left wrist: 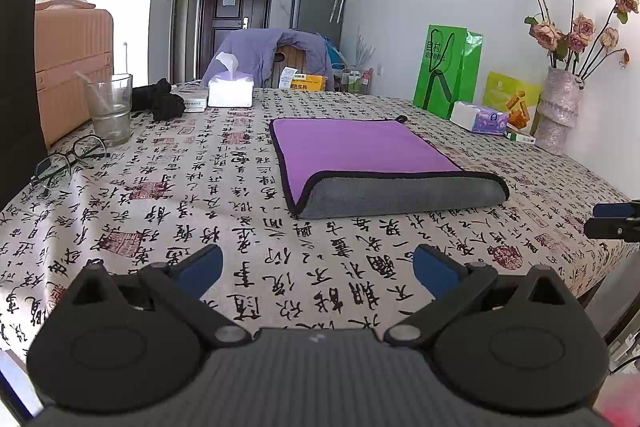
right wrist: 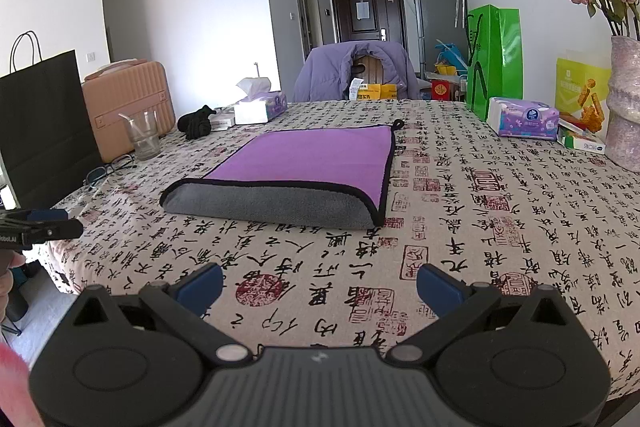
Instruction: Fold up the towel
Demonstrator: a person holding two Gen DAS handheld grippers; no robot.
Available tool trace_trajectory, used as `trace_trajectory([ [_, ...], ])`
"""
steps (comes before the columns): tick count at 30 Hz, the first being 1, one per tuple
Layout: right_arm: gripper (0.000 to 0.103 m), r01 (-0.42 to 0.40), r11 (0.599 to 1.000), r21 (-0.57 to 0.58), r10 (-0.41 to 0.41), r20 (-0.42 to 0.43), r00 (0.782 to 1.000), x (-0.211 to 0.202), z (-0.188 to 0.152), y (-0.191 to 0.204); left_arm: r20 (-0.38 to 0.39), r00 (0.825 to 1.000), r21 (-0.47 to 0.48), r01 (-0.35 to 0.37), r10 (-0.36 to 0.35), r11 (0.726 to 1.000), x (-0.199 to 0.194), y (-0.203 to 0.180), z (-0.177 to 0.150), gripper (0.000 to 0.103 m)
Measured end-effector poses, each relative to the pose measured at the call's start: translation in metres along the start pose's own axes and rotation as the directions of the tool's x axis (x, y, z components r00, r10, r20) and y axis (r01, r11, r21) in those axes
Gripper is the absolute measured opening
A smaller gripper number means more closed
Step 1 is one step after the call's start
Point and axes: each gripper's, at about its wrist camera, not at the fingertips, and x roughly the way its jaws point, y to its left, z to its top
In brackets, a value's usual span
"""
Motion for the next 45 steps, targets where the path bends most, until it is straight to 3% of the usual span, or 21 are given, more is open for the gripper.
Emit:
trace_trajectory([
  [20, 0.103, -0.003, 1.0, 0.003, 0.003, -0.008, 1.0, 0.012, 0.006, -0.003, -0.007, 1.0, -0.017, 0.004, -0.004, 1.0, 0.018, 0.005, 0.008, 0.103],
  [45, 0.103, -0.029, 1.0, 0.008, 0.029, -0.043, 0.999, 0.063, 0.03, -0.02, -0.035, 0.999, 0.006, -0.007, 0.007, 1.0, 0.059, 0.008, 0.033, 0.103],
])
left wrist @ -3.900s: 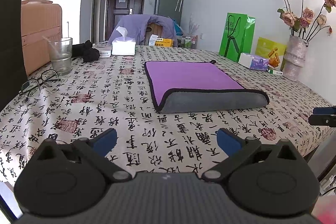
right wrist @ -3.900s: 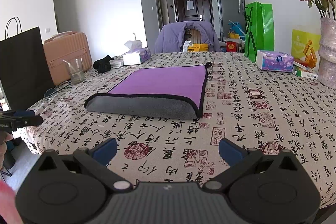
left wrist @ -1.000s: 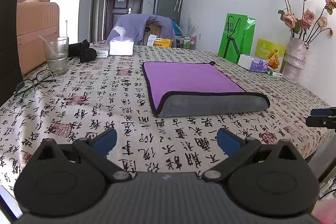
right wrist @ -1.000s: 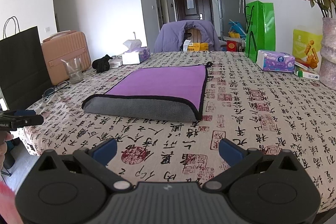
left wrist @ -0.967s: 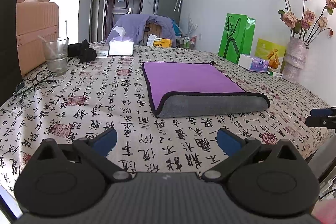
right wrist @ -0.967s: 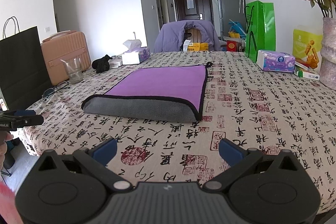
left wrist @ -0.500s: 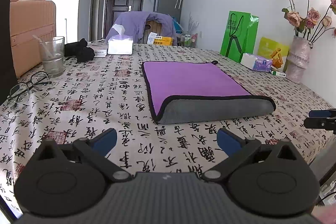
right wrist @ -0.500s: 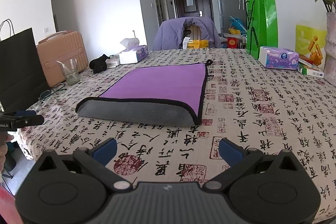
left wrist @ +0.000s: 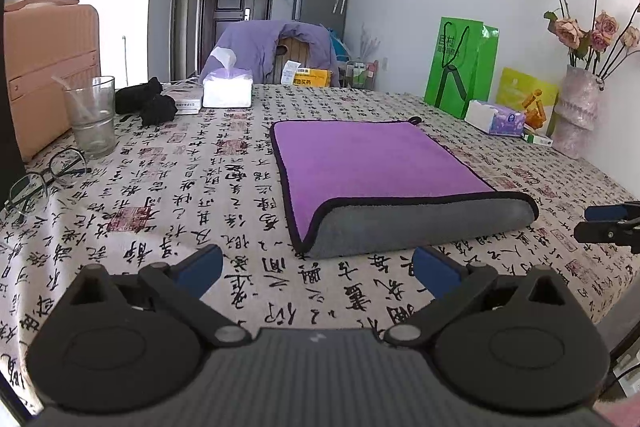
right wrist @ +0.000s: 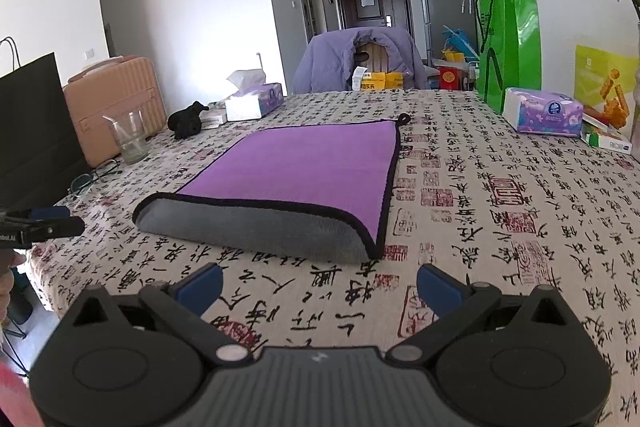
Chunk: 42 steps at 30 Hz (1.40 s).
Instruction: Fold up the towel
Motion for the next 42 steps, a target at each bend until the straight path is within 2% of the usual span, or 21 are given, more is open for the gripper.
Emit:
trace_trajectory([
  [20, 0.103, -0.026, 0.995, -0.095, 0.018, -0.085, 0.996, 0.045, 0.029, 0.004, -0.07, 0.997, 0.079, 0.018, -0.013, 0.997, 0.036, 0.0, 0.029, 0.103],
  [28, 0.103, -0.027, 0.994, -0.108, 0.014, -0.118, 0.993, 0.061, 0.039, 0.0, -0.121, 0.993, 0.09, 0.026, -0.015, 0.996, 0.057, 0.001, 0.04, 0.103],
  [35, 0.093, -0.038, 0.99, -0.135, 0.017, -0.155, 0.988, 0.076, 0.046, -0.003, -0.156, 0.988, 0.106, 0.021, -0.004, 0.994, 0.076, 0.004, 0.048, 0.103],
  [42, 0.078, -0.048, 0.99, -0.134, 0.024, -0.178, 0.984, 0.086, 0.049, -0.007, -0.188, 0.982, 0.105, 0.028, -0.007, 0.994, 0.094, 0.005, 0.051, 0.102],
])
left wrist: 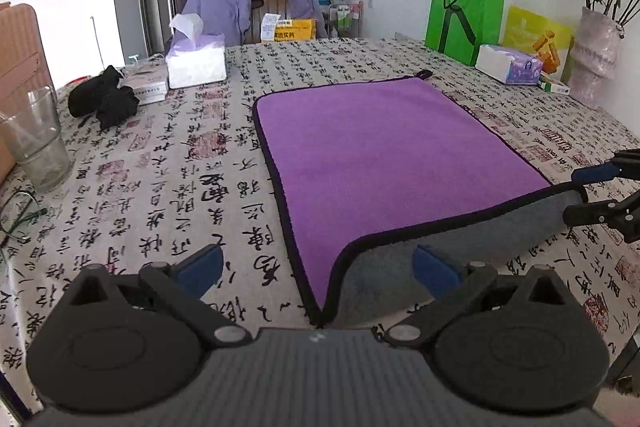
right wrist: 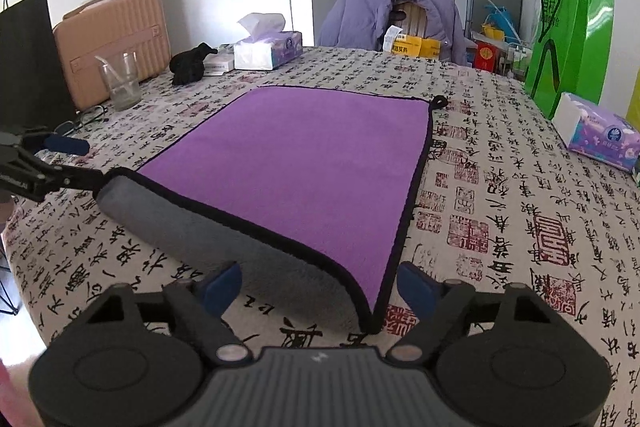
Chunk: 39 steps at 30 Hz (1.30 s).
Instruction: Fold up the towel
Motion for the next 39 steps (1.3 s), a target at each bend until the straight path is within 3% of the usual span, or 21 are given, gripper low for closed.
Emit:
trace_trajectory([
  [4, 0.07, -0.007, 1.0, 0.014, 0.007, -0.01, 1.0, 0.004, -0.001, -0.004, -0.012, 1.0, 0.005, 0.025, -0.025, 1.0, 0.008, -0.002, 0.0, 0.097],
  [12, 0.047, -0.049, 0.999, 0.006, 0.049, -0.023, 0.999, 0.01, -0.002, -0.007, -0.046, 0.997, 0.024, 0.063, -0.062, 0.998, 0.022, -0.009, -0.004, 0.074],
  [20, 0.036, -0.063, 0.998, -0.006, 0.063, -0.032, 0.998, 0.014, -0.003, -0.01, -0.05, 0.995, 0.019, 0.093, -0.092, 0.996, 0.026, -0.01, -0.007, 0.052],
  [31, 0.025, -0.084, 0.996, 0.012, 0.085, -0.014, 0.996, 0.016, -0.006, -0.018, -0.043, 0.995, 0.009, 0.088, -0.088, 0.996, 0.027, -0.012, -0.011, 0.048],
  [39, 0.017, -0.065, 0.998, 0.007, 0.065, -0.001, 0.998, 0.016, -0.008, -0.017, -0.037, 0.995, -0.009, 0.093, -0.093, 0.996, 0.025, -0.01, -0.011, 0.014],
])
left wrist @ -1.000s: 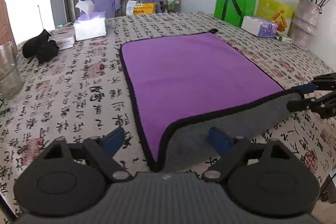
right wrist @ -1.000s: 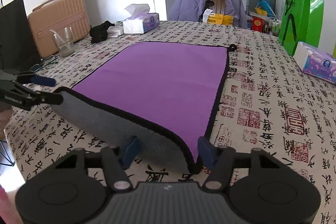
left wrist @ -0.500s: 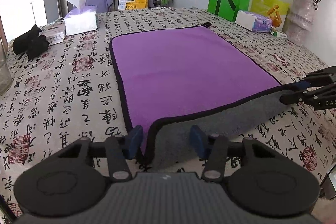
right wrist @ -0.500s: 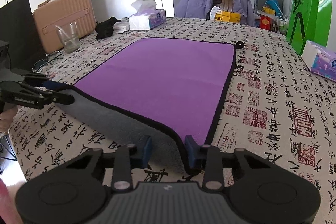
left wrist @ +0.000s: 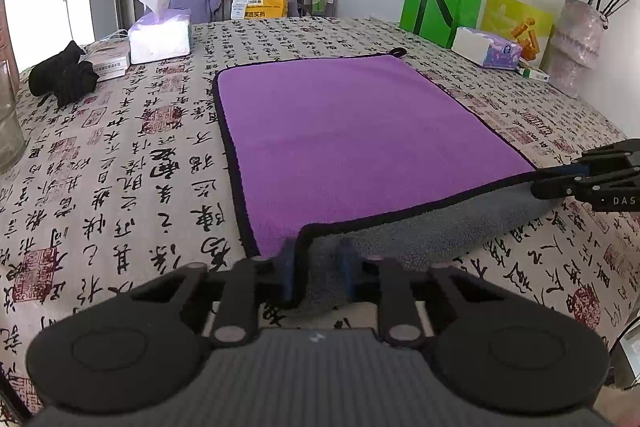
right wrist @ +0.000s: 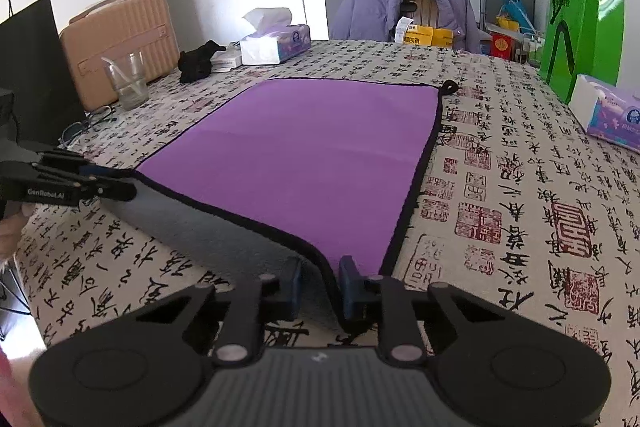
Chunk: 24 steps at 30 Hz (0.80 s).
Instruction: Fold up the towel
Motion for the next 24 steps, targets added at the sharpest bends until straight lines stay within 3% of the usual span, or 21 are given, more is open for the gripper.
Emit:
trace_trajectory([
  [2, 0.013, 0.0, 1.0, -0.006, 0.0, 0.002, 1.0, 0.0, 0.0, 0.002, 0.006, 1.0, 0.009, -0.003, 0.003, 1.0, -0.001, -0.002, -0.001, 0.007],
  [6, 0.005, 0.014, 1.0, -0.021, -0.014, 0.009, 1.0, -0.001, 0.0, 0.009, 0.023, 0.999, 0.041, -0.03, 0.029, 0.999, -0.006, -0.007, -0.003, 0.006],
  [24, 0.005, 0.056, 0.997, -0.053, -0.053, 0.055, 0.997, -0.009, 0.011, 0.019, 0.094, 0.992, 0.11, -0.096, 0.086, 0.989, -0.018, -0.02, -0.001, 0.006],
])
